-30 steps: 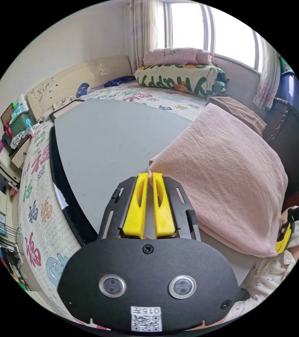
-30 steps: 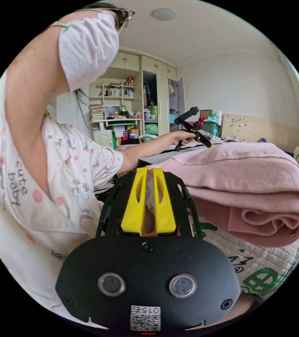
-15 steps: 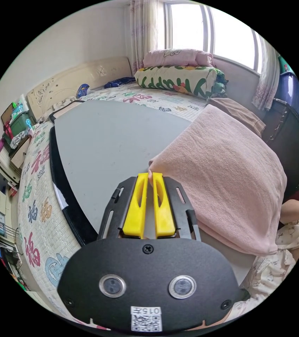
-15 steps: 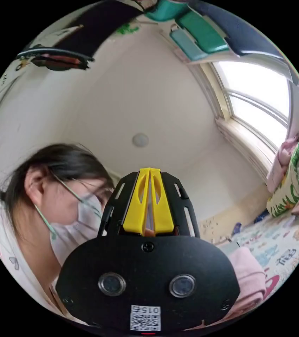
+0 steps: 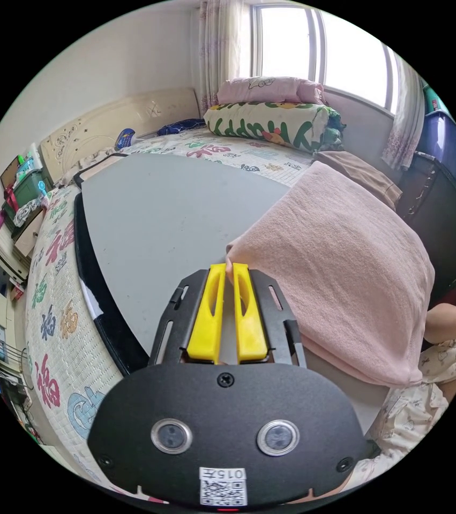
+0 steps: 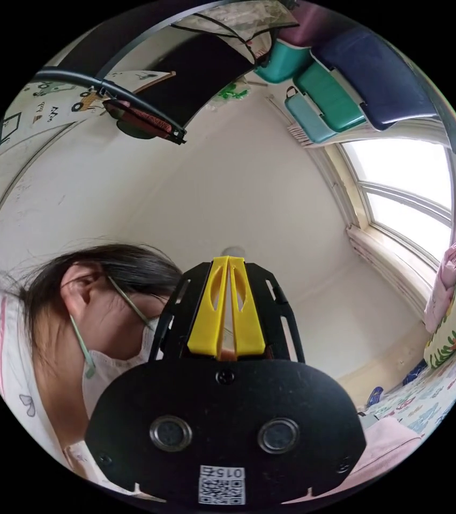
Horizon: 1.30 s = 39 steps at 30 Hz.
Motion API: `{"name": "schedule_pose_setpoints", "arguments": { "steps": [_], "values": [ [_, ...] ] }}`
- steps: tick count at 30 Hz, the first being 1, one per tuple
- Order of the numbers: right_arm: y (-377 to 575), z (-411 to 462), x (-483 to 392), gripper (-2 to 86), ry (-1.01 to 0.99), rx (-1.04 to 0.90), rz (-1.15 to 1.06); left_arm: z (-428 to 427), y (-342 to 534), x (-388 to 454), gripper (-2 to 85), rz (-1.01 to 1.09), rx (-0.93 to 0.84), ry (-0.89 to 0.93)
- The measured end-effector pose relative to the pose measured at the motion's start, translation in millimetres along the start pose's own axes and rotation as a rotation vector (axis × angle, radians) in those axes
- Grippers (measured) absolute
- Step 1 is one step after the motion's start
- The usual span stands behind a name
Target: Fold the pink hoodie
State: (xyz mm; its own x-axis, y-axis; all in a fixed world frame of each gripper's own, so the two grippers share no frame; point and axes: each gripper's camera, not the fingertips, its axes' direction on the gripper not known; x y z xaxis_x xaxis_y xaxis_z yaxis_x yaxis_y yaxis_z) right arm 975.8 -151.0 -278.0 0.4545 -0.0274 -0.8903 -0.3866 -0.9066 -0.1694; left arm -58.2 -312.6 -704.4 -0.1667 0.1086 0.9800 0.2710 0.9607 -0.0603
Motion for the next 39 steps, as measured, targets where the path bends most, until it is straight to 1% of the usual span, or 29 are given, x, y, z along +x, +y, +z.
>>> {"name": "schedule_pose_setpoints", "arguments": {
  "steps": [6, 10, 12, 14, 17, 18, 23, 28, 35, 39],
  "values": [
    [-19, -28, -29, -0.7, -0.02, 0.001, -0.025, 3, 3, 6, 0.8, 0.002, 0.0, -0.002],
    [-31, -24, -17, -0.6, -0.062, -0.084, 0.042, 5, 5, 11, 0.9, 0.002, 0.001, -0.001],
    [-32, -14, -15, -0.6, -0.086, -0.118, 0.03, 5, 5, 13, 0.9, 0.002, 0.0, -0.001],
    [-39, 11, -15, -0.6, -0.18, -0.204, 0.08, 6, 6, 16, 0.9, 0.003, 0.0, -0.001],
    [-49, 32, -33, -0.6, -0.301, -0.263, 0.112, 7, 7, 21, 0.9, 0.003, 0.001, -0.001],
    [-51, 33, -39, -0.6, -0.307, -0.263, 0.101, 7, 8, 22, 0.9, 0.003, 0.001, -0.001],
    [-73, 1, -104, -0.6, -0.298, -0.166, -0.092, 8, 9, 28, 0.8, 0.0, 0.001, 0.01],
    [-75, -33, -150, -0.6, -0.287, -0.109, -0.145, 8, 10, 35, 0.8, -0.002, 0.001, 0.015],
    [-88, -88, -217, -0.9, -0.431, 0.006, -0.191, 5, 11, 46, 0.8, -0.005, 0.001, 0.021],
    [-80, -102, -250, -1.0, -0.42, 0.049, -0.24, 2, 11, 51, 0.9, -0.006, 0.001, 0.022]
  ]
}}
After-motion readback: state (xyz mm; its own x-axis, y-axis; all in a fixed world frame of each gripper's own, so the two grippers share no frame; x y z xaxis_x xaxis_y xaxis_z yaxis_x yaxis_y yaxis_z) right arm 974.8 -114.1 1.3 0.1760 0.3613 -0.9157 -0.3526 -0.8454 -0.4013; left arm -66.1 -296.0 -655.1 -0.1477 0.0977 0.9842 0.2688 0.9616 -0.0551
